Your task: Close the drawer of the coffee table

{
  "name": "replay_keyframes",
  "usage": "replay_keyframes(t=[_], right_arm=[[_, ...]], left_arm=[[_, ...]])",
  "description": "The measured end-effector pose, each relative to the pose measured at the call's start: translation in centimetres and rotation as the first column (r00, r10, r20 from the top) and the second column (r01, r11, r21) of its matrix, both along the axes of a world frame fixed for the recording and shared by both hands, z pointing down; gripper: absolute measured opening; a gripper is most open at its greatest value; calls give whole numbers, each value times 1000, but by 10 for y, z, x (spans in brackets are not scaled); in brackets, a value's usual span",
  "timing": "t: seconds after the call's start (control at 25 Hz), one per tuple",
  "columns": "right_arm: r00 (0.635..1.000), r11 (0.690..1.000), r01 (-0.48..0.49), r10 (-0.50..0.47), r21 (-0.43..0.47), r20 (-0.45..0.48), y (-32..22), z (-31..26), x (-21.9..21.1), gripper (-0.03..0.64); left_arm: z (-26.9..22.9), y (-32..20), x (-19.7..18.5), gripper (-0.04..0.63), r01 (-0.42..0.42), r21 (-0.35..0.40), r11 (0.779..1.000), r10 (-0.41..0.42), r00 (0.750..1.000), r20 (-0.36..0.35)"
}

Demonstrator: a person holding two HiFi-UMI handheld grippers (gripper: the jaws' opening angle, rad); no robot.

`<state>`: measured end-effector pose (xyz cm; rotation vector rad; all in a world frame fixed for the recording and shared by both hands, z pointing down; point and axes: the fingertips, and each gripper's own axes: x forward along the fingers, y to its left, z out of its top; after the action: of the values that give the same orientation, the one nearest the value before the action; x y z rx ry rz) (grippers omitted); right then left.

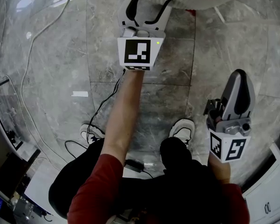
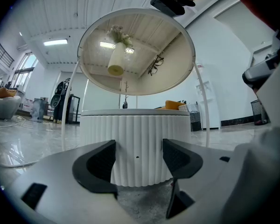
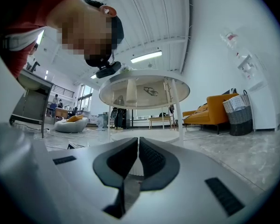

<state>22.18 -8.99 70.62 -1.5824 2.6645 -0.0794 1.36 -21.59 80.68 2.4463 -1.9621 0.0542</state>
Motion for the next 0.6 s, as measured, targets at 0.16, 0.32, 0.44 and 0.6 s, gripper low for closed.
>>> replay_keyframes(t=[0.16,0.32,0.44,0.6], right_arm=[[1000,1000,3,-3,-11,0,1,5,-3,26],[1000,1000,19,-19,-20,-3,4,9,-10,26],[1000,1000,23,-23,-19,0,4,11,-14,26],[999,999,36,-37,-32,-10,6,20,-20,26]], left_arm=[[0,0,0,316,0,4,1000,0,1000,-3],[2,3,1,316,-4,-15,1000,4,1000,2],[10,12,-3,316,4,-42,999,-4,1000,-9],[30,39,-8,316,15,-90,996,-14,1000,11]])
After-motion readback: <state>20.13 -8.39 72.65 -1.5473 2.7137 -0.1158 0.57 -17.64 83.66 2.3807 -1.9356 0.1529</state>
